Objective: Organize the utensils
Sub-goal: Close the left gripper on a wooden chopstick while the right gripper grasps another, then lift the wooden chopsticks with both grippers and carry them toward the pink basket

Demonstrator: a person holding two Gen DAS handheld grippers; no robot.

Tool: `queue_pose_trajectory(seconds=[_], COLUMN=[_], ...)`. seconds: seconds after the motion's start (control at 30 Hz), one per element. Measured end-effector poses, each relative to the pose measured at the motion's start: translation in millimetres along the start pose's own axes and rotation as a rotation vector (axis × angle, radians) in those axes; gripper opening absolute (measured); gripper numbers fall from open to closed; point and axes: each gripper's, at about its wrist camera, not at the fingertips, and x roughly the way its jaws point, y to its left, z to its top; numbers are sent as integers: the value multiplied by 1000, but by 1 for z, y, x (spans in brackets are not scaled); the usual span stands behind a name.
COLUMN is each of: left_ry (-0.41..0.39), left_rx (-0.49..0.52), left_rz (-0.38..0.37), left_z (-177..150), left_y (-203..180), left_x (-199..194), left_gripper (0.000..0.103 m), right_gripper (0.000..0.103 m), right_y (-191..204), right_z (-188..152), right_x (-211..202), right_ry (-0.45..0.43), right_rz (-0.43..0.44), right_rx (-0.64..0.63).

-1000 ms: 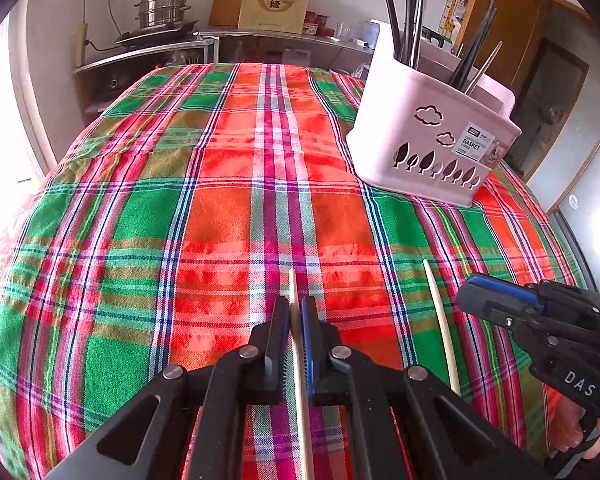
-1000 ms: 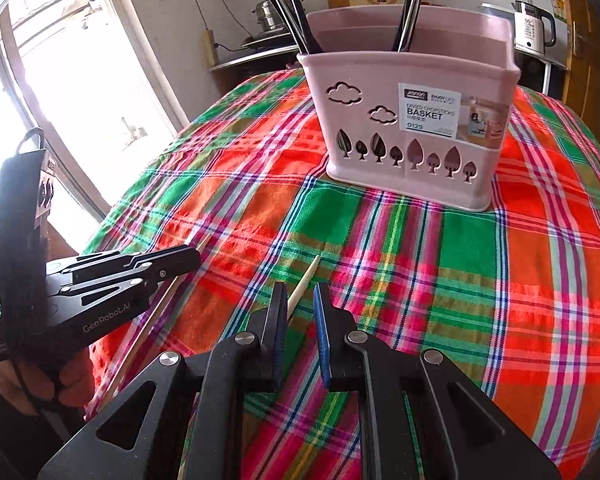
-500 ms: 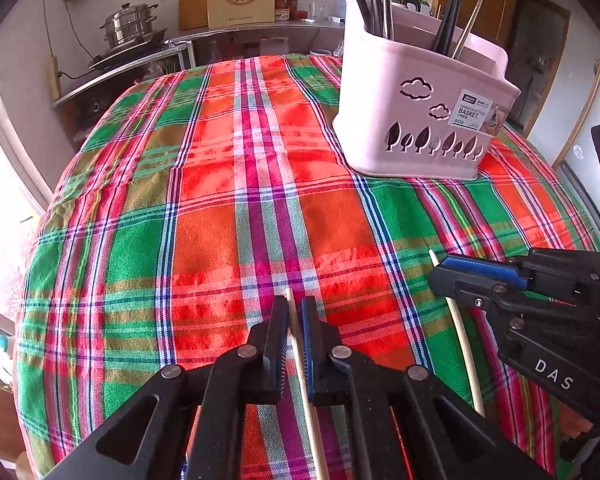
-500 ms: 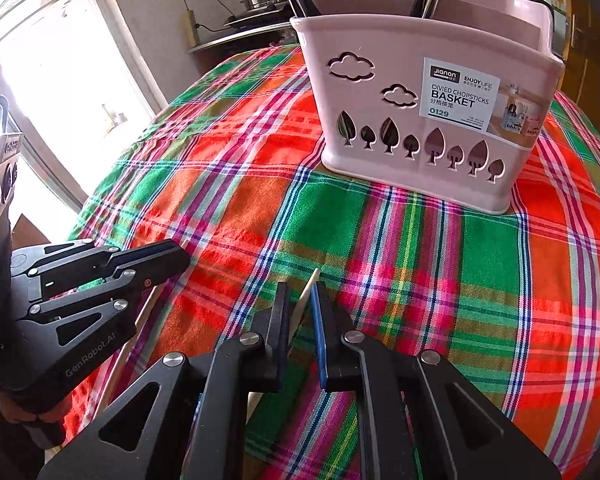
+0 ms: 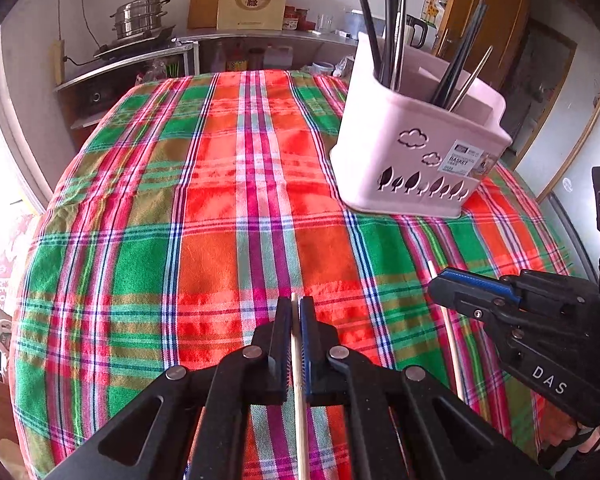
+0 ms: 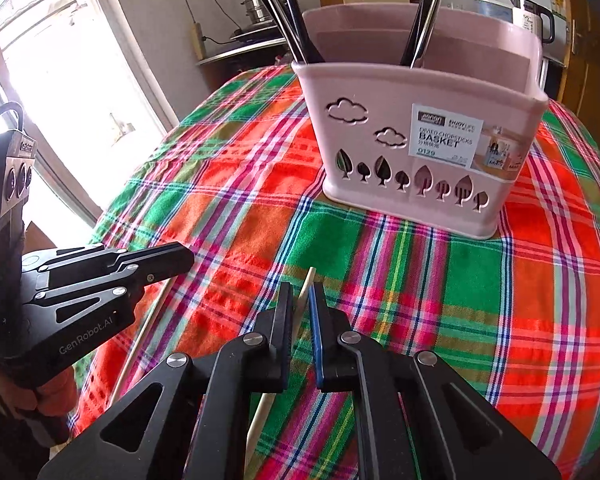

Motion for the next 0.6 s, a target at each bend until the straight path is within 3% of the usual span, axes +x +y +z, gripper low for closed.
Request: queue_pose_trajectory(seconds=[0.3,0.6], left_ry=[-136,-220], left_rx=[33,51], left_rz=[-32,-42], left_z=[25,45], left_y=[-18,-31], left_x=[-61,-100], left_gripper=[4,4], right_gripper=[7,5], right_y=[0,0], right_z=[20,31], right_x=[-62,-107], right_ry=[-147,-263], right_rz=[17,15], right_rx=[-25,-49])
